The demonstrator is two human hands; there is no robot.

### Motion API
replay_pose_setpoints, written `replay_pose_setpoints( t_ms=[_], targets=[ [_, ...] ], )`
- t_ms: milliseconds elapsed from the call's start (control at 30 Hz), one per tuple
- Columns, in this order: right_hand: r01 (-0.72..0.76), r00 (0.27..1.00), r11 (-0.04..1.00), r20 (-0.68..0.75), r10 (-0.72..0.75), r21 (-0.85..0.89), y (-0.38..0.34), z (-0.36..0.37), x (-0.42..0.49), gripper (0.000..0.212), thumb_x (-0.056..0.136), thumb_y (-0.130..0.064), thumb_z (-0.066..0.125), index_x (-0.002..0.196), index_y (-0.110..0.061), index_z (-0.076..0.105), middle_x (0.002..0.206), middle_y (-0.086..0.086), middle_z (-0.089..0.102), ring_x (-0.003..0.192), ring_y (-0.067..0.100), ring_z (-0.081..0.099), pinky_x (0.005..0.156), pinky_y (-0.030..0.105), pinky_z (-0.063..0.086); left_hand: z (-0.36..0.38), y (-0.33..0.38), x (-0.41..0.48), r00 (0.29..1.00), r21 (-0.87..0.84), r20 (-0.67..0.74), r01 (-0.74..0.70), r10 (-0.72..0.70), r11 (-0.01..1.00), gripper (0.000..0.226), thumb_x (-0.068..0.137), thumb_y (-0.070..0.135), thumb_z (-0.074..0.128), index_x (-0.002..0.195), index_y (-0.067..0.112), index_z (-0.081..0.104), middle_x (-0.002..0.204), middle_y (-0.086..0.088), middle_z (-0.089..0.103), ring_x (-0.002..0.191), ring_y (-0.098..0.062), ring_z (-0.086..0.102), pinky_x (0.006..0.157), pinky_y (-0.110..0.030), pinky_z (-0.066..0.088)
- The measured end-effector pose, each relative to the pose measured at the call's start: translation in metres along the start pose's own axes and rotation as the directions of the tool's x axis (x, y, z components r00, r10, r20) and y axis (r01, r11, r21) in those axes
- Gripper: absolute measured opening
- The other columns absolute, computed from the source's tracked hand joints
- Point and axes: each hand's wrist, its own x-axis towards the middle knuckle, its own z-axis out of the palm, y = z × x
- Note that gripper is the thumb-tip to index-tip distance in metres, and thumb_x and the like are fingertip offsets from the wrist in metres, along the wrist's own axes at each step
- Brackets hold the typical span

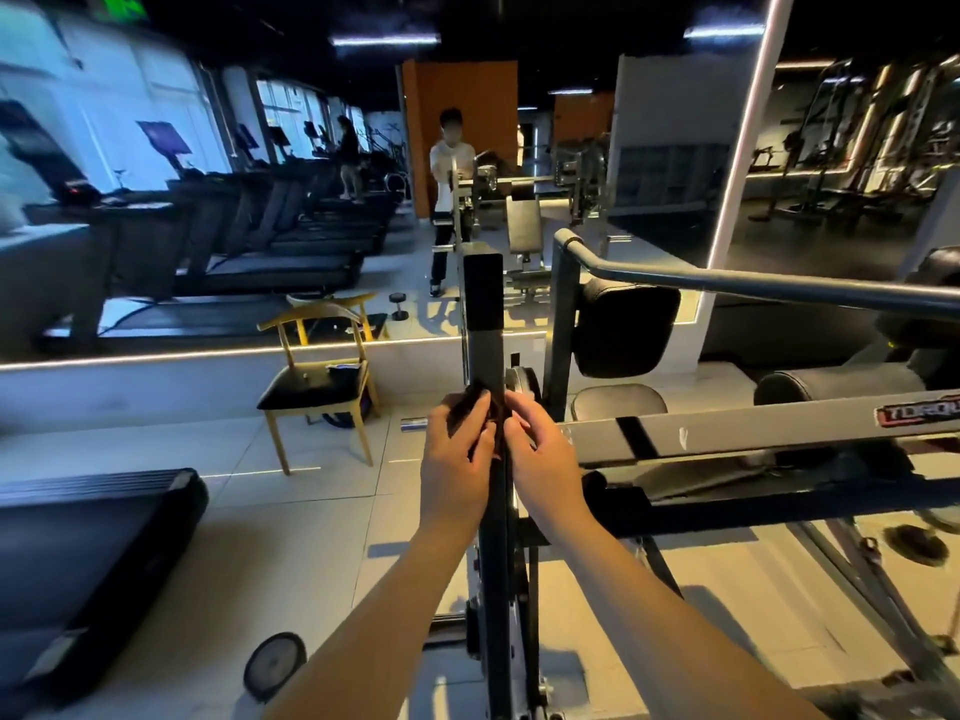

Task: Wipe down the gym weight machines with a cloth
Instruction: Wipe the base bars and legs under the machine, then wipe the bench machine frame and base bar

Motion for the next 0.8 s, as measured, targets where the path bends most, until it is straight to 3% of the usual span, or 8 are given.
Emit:
replay_pose_setpoints(
  t_ms=[100, 167, 367, 533, 667, 800],
  targets=[
    [-0.013, 1.000, 1.000, 0.017, 0.013, 0.008, 0.002, -0.001, 0.002, 0.035, 0.106, -0.031, 0.047, 0.140, -0.036, 0.054, 0.131, -0.016, 0.063, 0.125, 0.004, 0.057, 0.106, 0.038, 0.051, -0.001, 0.014, 0.009, 0.999, 0.061, -0.034, -0.018, 0.020, 0.998, 0.038, 0.104, 0.020, 0.053, 0.142, 0.018, 0.055, 0.129, 0.013, 0.039, 0.115, 0.014, 0.041, 0.095, 0.002, 0.035],
    [-0.016, 1.000, 1.000, 0.014, 0.016, 0.018, 0.001, -0.001, 0.002, 0.035, 0.106, -0.029, 0.048, 0.141, -0.035, 0.054, 0.133, -0.015, 0.062, 0.125, 0.003, 0.056, 0.106, 0.036, 0.051, -0.001, 0.022, 0.017, 0.997, 0.094, -0.064, -0.030, 0.036, 0.995, 0.038, 0.104, 0.016, 0.053, 0.142, 0.016, 0.056, 0.135, 0.008, 0.042, 0.117, 0.024, 0.032, 0.096, 0.005, 0.030],
    [-0.033, 0.999, 0.998, 0.027, 0.031, 0.061, 0.000, -0.003, 0.000, 0.037, 0.107, -0.027, 0.048, 0.142, -0.036, 0.053, 0.134, -0.017, 0.060, 0.126, 0.002, 0.055, 0.106, 0.030, 0.049, 0.009, 0.008, -0.002, 0.997, 0.122, -0.075, -0.001, 0.010, 0.993, 0.040, 0.102, 0.019, 0.055, 0.142, 0.021, 0.056, 0.137, 0.000, 0.047, 0.121, 0.003, 0.041, 0.096, 0.003, 0.034],
    [-0.034, 0.998, 0.996, 0.056, 0.030, 0.077, 0.001, -0.005, -0.001, 0.037, 0.106, -0.027, 0.049, 0.142, -0.036, 0.053, 0.134, -0.018, 0.061, 0.127, 0.002, 0.054, 0.107, 0.031, 0.048, 0.006, 0.013, -0.007, 0.997, 0.036, -0.023, 0.068, -0.067, 0.997, 0.038, 0.103, 0.022, 0.056, 0.141, 0.021, 0.055, 0.128, 0.017, 0.042, 0.122, -0.002, 0.048, 0.090, 0.002, 0.038],
    [-0.026, 0.999, 0.994, 0.042, 0.022, 0.104, -0.008, -0.013, 0.001, 0.032, 0.106, -0.025, 0.048, 0.135, -0.031, 0.060, 0.122, -0.015, 0.067, 0.115, 0.000, 0.061, 0.096, 0.024, 0.054, 0.010, 0.028, 0.014, 0.997, 0.139, -0.063, -0.029, 0.038, 0.990, 0.041, 0.103, 0.020, 0.056, 0.143, 0.023, 0.054, 0.140, 0.009, 0.038, 0.125, 0.002, 0.030, 0.098, 0.000, 0.030],
    [-0.024, 0.999, 0.991, -0.022, 0.027, 0.134, -0.014, -0.017, 0.008, 0.027, 0.107, -0.021, 0.047, 0.125, -0.032, 0.064, 0.113, -0.019, 0.067, 0.105, -0.007, 0.062, 0.080, 0.010, 0.051, 0.020, 0.020, 0.017, 0.993, 0.257, -0.074, -0.065, 0.087, 0.964, 0.043, 0.101, 0.017, 0.059, 0.143, 0.024, 0.055, 0.144, 0.001, 0.036, 0.128, -0.017, 0.035, 0.102, -0.014, 0.028]
  ],
)
